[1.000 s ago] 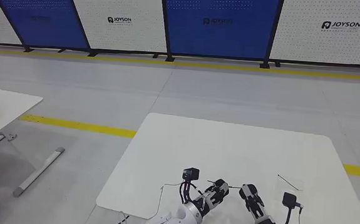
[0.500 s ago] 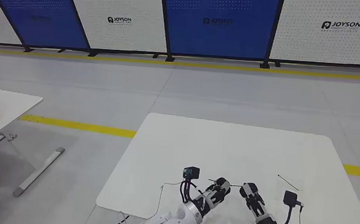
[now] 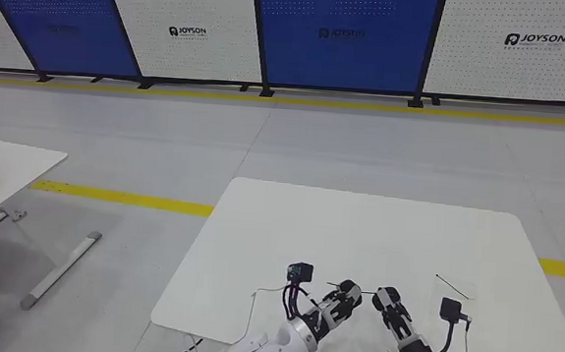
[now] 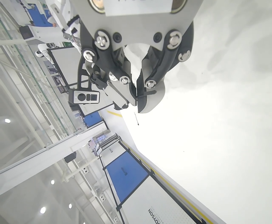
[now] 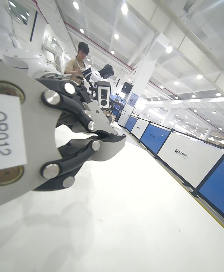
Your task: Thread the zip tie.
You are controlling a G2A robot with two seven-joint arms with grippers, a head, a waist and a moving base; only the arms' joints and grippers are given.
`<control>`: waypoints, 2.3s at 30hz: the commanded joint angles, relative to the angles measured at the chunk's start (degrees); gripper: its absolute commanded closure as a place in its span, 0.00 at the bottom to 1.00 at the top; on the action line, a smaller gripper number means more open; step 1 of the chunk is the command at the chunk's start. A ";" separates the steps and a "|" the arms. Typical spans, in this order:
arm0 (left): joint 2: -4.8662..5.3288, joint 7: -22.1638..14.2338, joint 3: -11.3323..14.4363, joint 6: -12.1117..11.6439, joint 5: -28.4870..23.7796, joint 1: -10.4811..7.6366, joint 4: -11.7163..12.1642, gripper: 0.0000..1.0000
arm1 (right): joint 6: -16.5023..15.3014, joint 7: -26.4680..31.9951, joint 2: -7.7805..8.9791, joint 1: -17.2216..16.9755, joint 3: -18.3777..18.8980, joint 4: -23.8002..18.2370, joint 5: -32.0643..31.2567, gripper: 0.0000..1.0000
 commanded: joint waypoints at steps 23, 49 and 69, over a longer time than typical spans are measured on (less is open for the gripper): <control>-0.53 0.78 -0.11 2.62 0.09 -0.16 1.16 1.00 | -0.69 -0.82 -0.07 -0.78 0.66 0.24 0.40 1.00; -0.61 0.90 -0.94 1.36 0.38 0.69 0.52 0.51 | 0.74 -1.50 -0.22 -0.81 0.85 0.38 -0.54 1.00; -0.68 0.83 -1.71 1.30 0.80 0.96 0.21 1.00 | 1.43 -1.83 -0.32 -1.08 1.03 -0.23 -1.42 1.00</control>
